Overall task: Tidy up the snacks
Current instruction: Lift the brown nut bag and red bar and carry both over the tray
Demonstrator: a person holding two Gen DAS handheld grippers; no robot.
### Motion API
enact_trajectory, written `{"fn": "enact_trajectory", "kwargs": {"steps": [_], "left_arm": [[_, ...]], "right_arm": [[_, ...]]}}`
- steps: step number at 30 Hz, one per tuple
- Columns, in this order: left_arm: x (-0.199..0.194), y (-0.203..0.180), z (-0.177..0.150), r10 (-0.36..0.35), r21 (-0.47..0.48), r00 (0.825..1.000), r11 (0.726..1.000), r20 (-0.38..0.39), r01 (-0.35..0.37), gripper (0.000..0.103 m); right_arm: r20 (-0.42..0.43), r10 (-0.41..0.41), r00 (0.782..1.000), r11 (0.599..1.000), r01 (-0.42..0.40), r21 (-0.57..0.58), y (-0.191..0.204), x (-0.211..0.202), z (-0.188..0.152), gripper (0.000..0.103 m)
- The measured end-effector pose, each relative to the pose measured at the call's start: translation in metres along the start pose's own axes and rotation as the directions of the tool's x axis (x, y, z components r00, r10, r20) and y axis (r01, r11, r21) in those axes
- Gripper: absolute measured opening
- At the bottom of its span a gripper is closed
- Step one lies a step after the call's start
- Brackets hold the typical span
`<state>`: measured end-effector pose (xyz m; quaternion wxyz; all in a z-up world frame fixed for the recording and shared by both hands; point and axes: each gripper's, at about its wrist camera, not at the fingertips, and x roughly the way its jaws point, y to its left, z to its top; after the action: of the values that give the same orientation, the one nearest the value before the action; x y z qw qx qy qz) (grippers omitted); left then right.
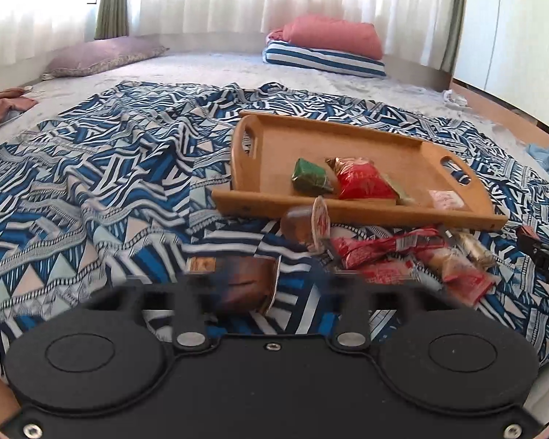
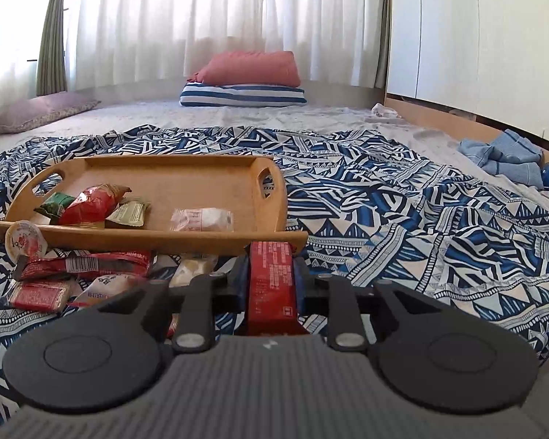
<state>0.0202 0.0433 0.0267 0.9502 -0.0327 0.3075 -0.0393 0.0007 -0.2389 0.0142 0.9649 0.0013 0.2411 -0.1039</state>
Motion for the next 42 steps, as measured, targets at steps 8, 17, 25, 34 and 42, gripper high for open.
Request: {"fn": "enact_trajectory", "kwargs": {"steps": [8,17,25,34,42], "left_arm": [[0.016,0.016,-0.010,0.046,-0.065,0.999,0.997,-0.024,-0.048,0.068],[0.028,0.025,-0.007,0.061,-0.122,0.997,0.990,-0.048,-0.066,0.051],[0.006,0.021,-0.002,0.055,-0.111,0.998,0.992,0.006,-0.053,0.047],[-0.012,0.007,0.001,0.060,-0.039,0.996,0.998,0.069,-0.057,0.047],[-0.017,0.003,0.017,0.054,-0.037,0.996,0.998,0.071,-0.052,0.047]], "right_arm": [[-0.027,0.001,1.000,1.000,-0.001,-0.018,0.000,0.002,-0.009,0.019],[-0.047,-0.012,0.999,0.999,0.010,-0.030,0.002,0.009,-0.014,0.042],[-0.049,-0.010,0.999,0.999,0.009,-0.032,-0.001,0.009,-0.017,0.055],[-0.092,0.005,0.996,1.000,-0.006,-0.015,-0.003,0.009,-0.025,0.055],[-0.085,0.028,0.996,0.997,-0.034,-0.076,0.007,-0.001,-0.022,0.029]]}}
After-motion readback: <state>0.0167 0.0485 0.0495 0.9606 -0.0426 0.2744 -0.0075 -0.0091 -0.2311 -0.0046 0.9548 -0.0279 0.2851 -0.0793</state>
